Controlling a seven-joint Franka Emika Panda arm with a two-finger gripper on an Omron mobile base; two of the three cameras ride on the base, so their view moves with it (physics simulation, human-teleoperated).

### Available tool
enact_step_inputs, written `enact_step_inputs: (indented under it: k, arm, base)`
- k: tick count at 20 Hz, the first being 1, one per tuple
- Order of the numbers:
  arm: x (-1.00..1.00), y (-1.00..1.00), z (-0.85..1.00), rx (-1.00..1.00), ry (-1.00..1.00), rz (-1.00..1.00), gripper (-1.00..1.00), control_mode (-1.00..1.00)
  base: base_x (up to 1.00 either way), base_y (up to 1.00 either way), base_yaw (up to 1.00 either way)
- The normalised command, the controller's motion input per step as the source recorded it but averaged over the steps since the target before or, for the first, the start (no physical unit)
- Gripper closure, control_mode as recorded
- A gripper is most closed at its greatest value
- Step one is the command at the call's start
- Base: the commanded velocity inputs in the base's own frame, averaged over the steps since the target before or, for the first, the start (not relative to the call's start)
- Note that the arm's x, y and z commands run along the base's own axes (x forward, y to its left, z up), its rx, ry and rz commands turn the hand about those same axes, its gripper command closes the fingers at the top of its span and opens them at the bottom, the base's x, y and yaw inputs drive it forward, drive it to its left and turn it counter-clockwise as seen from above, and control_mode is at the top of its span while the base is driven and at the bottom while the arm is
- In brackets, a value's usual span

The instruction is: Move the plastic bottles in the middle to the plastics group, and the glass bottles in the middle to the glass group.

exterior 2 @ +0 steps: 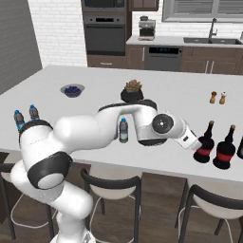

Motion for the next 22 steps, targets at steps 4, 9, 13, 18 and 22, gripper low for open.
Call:
enact_step_inputs:
  k: [4, 9, 13, 18, 22]
  arm:
    - [-0.58, 1.0, 0.43, -0.06, 0.07, 0.28, -1.0, -1.0]
    - [-0.3, 1.0, 0.82, -0.11, 0.17, 0.3, -1.0, -1.0]
    - [0.0, 1.0, 1.0, -0.11, 0.31, 0.27, -1.0, -1.0]
    - [-0.01, 1.0, 0.68, -0.16, 0.43, 0.33, -1.0, -1.0]
    - [0.0, 1.0, 0.09, -0.12, 0.41, 0.37, -1.0, -1.0]
  base:
    - [0.0, 0.0, 0.0]
    - [0.0, 0.0, 0.0]
    - [0.0, 0.0, 0.0]
    - [0.0, 0.0, 0.0]
    - [0.0, 0.0, 0.0]
